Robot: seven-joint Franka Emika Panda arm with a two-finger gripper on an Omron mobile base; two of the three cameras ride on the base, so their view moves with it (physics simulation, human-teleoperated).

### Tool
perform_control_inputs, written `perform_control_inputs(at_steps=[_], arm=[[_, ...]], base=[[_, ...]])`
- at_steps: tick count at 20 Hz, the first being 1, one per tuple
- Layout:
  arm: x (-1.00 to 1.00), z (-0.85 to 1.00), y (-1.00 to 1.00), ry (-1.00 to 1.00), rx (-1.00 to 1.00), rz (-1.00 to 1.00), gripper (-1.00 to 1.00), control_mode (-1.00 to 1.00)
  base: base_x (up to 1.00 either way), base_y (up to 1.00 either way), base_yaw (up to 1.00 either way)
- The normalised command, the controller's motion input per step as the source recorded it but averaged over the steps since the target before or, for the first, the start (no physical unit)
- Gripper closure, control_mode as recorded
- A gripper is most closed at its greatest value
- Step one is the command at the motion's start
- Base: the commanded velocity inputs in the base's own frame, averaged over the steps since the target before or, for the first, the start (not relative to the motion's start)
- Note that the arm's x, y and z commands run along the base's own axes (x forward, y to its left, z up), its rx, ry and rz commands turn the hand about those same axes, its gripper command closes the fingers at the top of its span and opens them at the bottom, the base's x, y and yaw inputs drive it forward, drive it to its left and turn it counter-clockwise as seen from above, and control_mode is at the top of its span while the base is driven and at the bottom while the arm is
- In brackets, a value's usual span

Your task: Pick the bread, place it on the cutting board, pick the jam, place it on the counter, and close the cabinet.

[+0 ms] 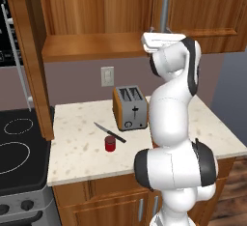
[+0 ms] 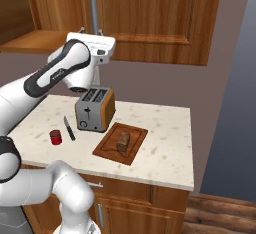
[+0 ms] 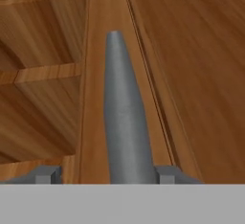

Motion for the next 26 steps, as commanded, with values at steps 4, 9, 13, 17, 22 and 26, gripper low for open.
perform_control_inputs(at_steps=[4,9,13,17,22,26], arm=[[-0.04,0.0,-0.39,-0.09,0.0,-0.08,-1.0,-1.0],[-0.1,0.0,-0.49,-0.07,0.0,-0.13,-1.0,-1.0],[-0.16,0.0,-0.51,-0.07,0.0,-0.13,-1.0,-1.0],[-0.18,0.0,-0.46,-0.06,0.0,-0.12,-1.0,-1.0],[-0.2,0.0,-0.42,-0.06,0.0,-0.11,-1.0,-1.0],[-0.02,0.0,-0.39,-0.08,0.0,-0.1,-1.0,-1.0]], base=[[0.0,0.0,0.0],[0.0,0.0,0.0],[0.0,0.0,0.0],[0.0,0.0,0.0],[0.0,0.0,0.0],[0.0,0.0,0.0]])
